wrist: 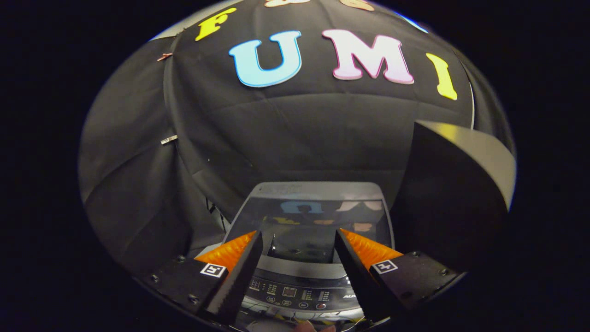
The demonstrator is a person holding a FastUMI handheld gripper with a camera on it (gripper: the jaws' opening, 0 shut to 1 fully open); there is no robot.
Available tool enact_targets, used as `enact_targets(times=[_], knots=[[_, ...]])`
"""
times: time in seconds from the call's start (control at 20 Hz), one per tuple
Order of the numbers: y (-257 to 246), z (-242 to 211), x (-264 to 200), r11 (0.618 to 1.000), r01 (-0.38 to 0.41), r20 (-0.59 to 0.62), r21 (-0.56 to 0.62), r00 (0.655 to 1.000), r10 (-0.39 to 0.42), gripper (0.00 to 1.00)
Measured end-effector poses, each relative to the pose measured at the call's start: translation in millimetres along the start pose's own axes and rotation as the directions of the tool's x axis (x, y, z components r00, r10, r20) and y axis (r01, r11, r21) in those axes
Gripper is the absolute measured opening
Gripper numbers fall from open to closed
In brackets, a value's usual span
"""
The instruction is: Put the clothes into the washing machine and then close the washing machine lid.
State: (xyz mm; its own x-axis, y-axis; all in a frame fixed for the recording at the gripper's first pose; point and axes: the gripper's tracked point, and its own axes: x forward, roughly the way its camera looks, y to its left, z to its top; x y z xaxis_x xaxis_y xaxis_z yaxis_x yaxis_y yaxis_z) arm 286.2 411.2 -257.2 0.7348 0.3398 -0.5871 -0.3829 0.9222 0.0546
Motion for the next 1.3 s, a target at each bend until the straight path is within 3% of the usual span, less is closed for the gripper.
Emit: enact_targets(times=[0.5,0.8,1.0,1.3], knots=[[9,54,-23,0.998,-0.056,0.206,-0.015,0.977,0.058,0.98],[-13,91,-37,0.997,0.024,0.355,-0.073,0.935,0.004,0.98],[-25,100,-57,0.997,0.061,0.389,-0.048,0.920,-0.037,0.98],[-47,124,-84,0.995,0.092,0.479,0.027,0.873,-0.093,0.98]])
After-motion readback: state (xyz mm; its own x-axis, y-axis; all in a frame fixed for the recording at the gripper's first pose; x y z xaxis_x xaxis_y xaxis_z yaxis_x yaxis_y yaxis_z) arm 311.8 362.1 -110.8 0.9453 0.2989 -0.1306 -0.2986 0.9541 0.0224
